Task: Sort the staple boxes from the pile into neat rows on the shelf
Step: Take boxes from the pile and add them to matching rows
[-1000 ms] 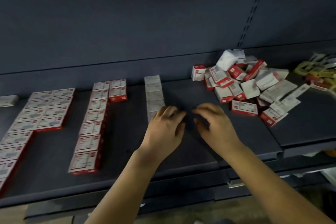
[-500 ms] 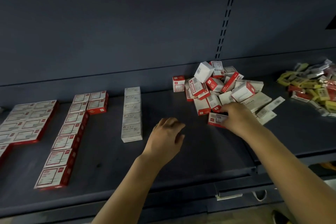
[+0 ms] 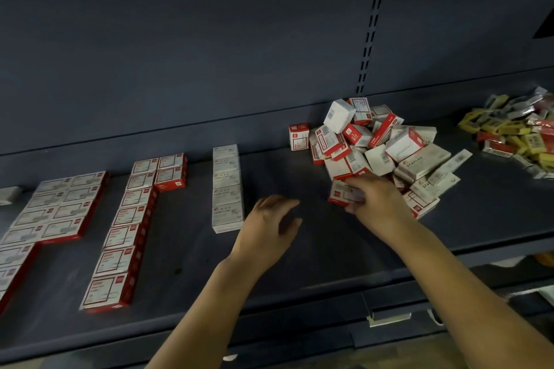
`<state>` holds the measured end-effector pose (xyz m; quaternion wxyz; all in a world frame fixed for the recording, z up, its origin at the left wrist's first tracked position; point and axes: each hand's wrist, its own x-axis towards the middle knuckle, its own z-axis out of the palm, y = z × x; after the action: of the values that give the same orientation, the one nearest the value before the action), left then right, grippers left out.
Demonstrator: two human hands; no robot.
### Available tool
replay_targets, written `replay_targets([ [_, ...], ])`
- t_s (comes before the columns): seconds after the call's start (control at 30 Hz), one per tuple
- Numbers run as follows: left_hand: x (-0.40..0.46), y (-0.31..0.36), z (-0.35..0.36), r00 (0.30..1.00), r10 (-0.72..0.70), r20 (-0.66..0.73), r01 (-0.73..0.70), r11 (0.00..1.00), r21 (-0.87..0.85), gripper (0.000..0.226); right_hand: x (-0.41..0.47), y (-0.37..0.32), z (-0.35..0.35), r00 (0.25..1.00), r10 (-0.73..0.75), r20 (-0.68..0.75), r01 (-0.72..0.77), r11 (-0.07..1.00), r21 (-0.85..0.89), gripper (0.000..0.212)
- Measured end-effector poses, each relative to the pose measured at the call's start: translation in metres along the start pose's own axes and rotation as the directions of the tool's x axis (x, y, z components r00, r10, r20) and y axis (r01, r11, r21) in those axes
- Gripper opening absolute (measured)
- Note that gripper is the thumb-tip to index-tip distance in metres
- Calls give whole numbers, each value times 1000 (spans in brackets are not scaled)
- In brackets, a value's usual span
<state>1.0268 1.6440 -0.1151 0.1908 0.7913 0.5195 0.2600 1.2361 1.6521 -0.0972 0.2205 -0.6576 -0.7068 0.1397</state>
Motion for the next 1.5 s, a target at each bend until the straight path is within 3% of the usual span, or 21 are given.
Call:
replay_targets([
  [0.07, -4, 5, -6, 987, -161, -7, 152, 950, -273, 36, -11, -18, 8, 995, -94, -38, 96, 994, 59, 49],
  [0.2, -8, 11, -17, 915, -372, 156, 365, 603, -709, 27, -24, -49, 31, 943, -317, -98, 328, 935, 133, 52],
  [0.27, -13, 9, -23, 896, -406, 177, 366, 453, -813, 24, -25, -58, 41, 917, -381, -117, 395, 909, 131, 56],
  [0.4, -22, 6, -27, 909, -389, 149, 293, 342, -893, 19, -23, -70, 48, 895, -414, -165, 435, 893, 117, 59],
  [0.53, -23, 2, -32, 874, -472, 118, 245, 216, -945, 42, -24, -74, 38, 925, -348, -150, 379, 861, 340, 52],
  [0.6, -21, 1, -38, 856, -510, 89, 229, 220, -948, 39, -26, -76, 31, 956, -267, -124, 293, 829, 476, 44],
  [0.77, -16, 5, -48, 880, -473, 31, 247, 401, -882, 46, -31, -86, 18, 979, -167, 116, 31, 687, 726, 19],
  [0.97, -21, 13, -41, 896, -438, 74, 276, 420, -865, 51, -31, -87, 20, 937, -126, 326, -179, 628, 757, 39],
  [1.03, -24, 14, -39, 890, -442, 110, 296, 378, -877, 50, -33, -86, 24, 928, -131, 349, -203, 610, 766, 46],
  [1.1, -26, 13, -38, 885, -444, 143, 287, 276, -917, 50, -35, -87, 28, 936, -108, 334, -222, 554, 802, 49],
  [1.23, -36, 11, -38, 876, -441, 194, 261, 98, -960, 45, -36, -92, 34, 966, 12, 259, -251, 290, 924, 37],
  [1.33, -44, 8, -40, 860, -472, 191, 255, 75, -964, 41, -38, -98, 40, 965, 60, 254, -261, 155, 953, 36],
  [1.5, -54, -5, -50, 846, -523, 105, 182, 98, -978, 33, -45, -115, 50, 971, 66, 229, -237, 168, 957, 34],
])
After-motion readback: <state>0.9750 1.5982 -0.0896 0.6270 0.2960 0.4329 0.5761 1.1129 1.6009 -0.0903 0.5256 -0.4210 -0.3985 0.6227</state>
